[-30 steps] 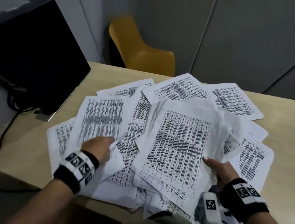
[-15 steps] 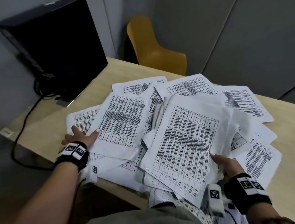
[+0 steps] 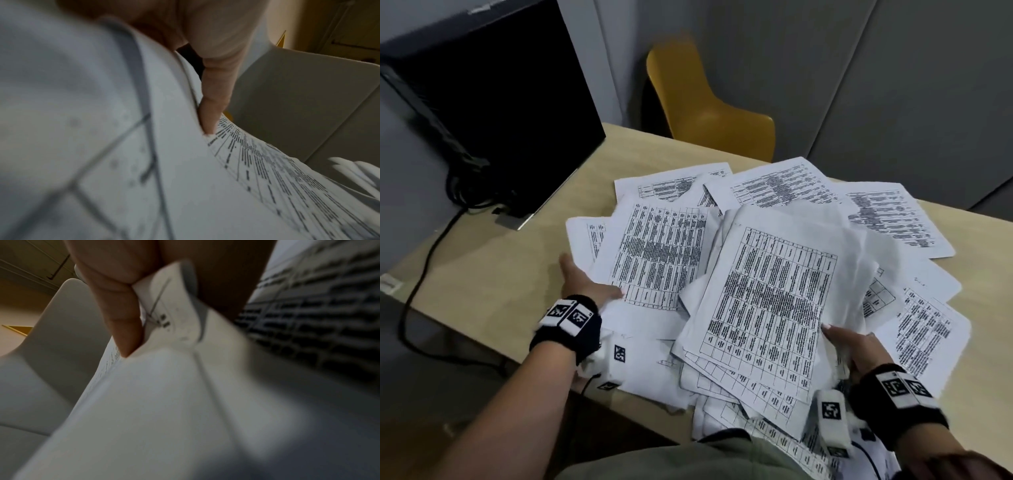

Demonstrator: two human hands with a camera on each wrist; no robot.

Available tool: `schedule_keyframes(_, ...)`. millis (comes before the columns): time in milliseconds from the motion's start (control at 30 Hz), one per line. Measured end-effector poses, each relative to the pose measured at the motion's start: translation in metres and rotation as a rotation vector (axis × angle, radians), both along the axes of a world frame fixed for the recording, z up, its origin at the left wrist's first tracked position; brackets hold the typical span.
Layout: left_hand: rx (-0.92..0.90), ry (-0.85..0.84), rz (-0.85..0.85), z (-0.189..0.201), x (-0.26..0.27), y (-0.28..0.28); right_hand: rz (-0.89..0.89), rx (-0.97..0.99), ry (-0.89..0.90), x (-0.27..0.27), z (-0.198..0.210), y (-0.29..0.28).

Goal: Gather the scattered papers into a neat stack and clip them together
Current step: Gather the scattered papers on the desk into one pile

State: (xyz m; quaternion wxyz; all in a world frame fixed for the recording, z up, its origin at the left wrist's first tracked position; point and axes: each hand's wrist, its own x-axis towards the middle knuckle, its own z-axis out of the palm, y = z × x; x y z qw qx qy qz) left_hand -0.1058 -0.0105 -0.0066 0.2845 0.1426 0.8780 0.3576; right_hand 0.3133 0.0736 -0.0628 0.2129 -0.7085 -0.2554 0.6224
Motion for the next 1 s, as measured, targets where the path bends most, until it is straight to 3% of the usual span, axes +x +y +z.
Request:
schedule_keyframes(133, -0.014, -0.074, -0.134, -0.001, 0.000, -0.008, 0.027, 0.013, 0.012, -0.016, 0.032, -0.007)
schedule_keyframes(300, 0.069, -0.319, -0.259, 0.007, 0.005, -0.012, 0.022, 0.033, 0.014, -0.004, 0.001, 0.003)
schedule_keyframes(433, 0.005, -0.176, -0.341, -0.001, 0.017, -0.012, 0.045, 0.062, 0.001, -0.015, 0.027, -0.001)
schedule_keyframes(500, 0.014, -0.107, -0.316, -0.001, 0.015, -0.014, 0.021, 0.075, 0.035, -0.017, 0.028, -0.002)
schedule_keyframes(767, 0.372, -0.131, -0.013, 0.037, -0.024, -0.032, -0.007, 0.170, 0.003, -0.020, 0.034, -0.005)
schedule_keyframes(1000, 0.620, -0.201, -0.016, 0.085, 0.005, -0.013, 0.085, 0.214, -0.164, -0.023, 0.035, -0.001)
